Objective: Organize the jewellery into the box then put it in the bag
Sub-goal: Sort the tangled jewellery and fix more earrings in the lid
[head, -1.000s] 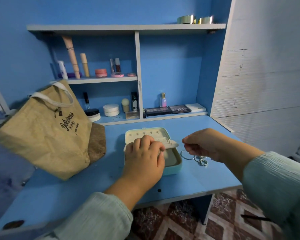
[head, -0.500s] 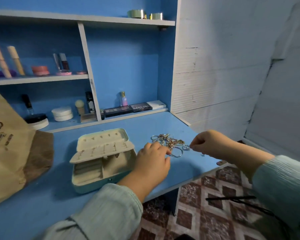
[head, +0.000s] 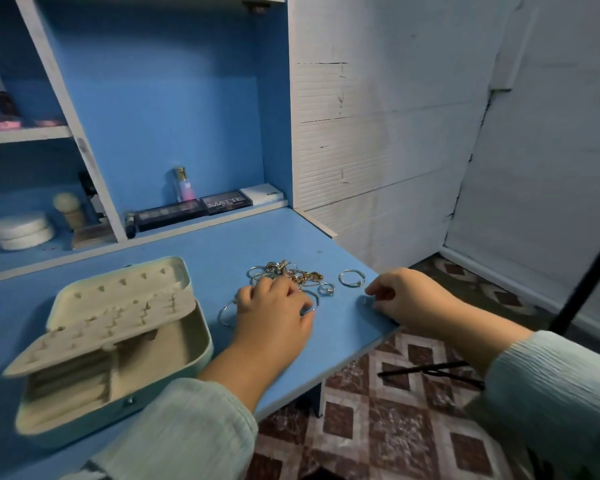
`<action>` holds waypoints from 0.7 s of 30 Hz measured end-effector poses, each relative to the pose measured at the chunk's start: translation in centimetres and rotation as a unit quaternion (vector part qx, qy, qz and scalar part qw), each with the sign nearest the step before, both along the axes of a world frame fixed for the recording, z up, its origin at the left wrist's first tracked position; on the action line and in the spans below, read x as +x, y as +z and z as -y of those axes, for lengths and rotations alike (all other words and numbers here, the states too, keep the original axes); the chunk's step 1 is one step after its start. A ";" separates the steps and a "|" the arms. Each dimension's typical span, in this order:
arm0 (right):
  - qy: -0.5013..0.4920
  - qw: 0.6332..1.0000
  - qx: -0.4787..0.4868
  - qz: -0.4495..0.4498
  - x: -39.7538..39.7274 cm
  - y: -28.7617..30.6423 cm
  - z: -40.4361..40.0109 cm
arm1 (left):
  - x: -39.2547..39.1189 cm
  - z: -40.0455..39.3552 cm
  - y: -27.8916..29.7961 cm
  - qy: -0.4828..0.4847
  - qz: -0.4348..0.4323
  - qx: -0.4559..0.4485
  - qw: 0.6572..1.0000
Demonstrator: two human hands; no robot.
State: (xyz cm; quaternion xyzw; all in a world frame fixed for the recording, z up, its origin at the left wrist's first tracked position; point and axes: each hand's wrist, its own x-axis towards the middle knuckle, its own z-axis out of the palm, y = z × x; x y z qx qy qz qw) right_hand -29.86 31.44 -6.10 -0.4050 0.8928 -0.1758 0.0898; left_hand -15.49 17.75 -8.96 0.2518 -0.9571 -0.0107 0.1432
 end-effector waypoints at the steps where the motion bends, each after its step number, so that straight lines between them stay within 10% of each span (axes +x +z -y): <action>1: 0.001 1.000 -0.007 -0.004 -0.1 -0.2 0.1 | 0.1 0.0 -0.1 0.004 -0.005 0.004 1.000; 21: 0.005 0.993 -0.115 0.036 1.1 -1.8 2.1 | 1.1 0.3 -0.1 0.047 -0.015 0.058 0.997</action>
